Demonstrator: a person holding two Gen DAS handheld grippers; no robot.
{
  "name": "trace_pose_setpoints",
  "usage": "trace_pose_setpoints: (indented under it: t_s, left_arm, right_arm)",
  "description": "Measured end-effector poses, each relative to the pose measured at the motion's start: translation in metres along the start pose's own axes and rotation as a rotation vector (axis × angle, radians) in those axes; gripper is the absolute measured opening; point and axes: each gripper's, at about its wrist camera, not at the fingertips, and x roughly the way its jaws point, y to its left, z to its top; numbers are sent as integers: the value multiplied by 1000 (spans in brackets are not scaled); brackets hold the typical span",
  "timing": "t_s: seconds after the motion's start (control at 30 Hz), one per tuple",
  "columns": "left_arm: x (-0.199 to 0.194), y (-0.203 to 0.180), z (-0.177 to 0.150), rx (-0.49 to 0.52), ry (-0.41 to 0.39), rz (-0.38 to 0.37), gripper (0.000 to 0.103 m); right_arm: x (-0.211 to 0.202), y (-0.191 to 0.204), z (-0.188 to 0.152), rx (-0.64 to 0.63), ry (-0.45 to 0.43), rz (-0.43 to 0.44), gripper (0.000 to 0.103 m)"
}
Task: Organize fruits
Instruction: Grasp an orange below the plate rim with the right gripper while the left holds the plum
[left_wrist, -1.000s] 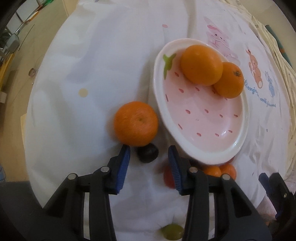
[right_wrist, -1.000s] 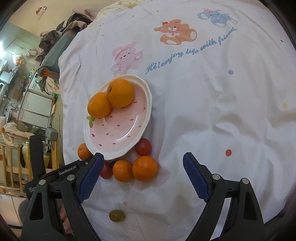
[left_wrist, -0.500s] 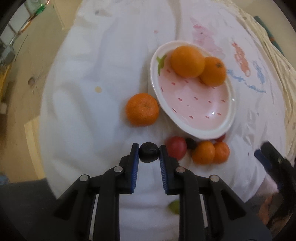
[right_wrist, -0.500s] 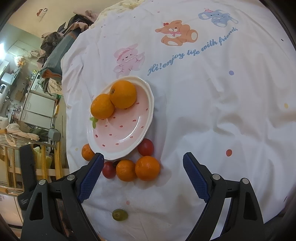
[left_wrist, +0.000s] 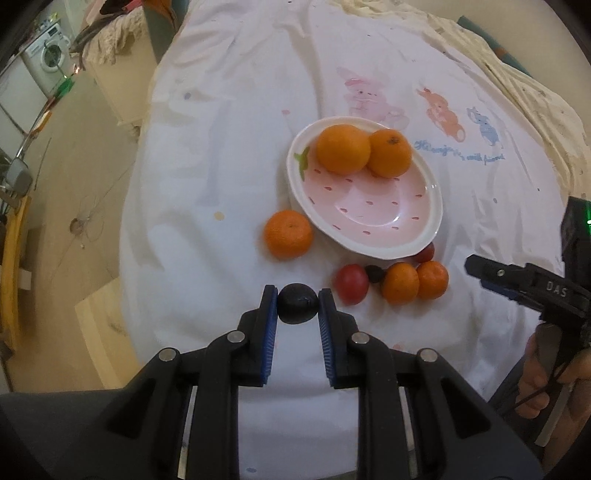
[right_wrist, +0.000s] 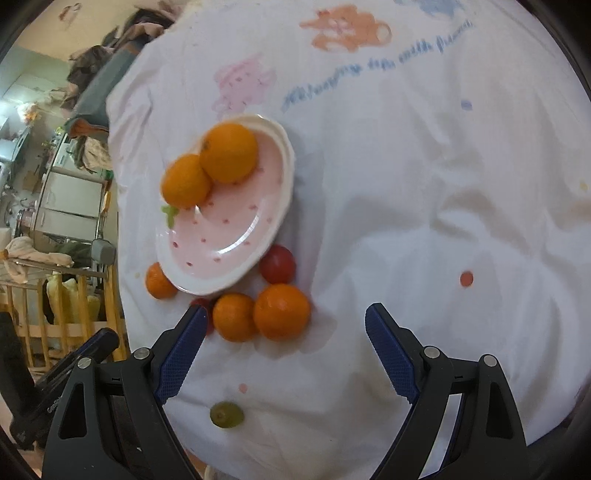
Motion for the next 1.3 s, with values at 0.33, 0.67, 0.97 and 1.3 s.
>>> trace_pose_setpoints:
  t_s: [0.33,0.67,0.97,1.3]
  left_arm:
    - [0,-2,-5,5,-15,-32,18]
    - [2,1,-3,-18,-9,-47,18]
    - [4,0,-1,-5,-25,-17,18]
    - [6,-1,0,7,-62,21,18]
  right_arm:
    - [21,5,-2,-25,59,-2,66]
    - [44,16,-3,-105,112,-69,44]
    - [27,14,-6,-107,76,-45,43]
    - [2,5,-9,-95,34,-10,43]
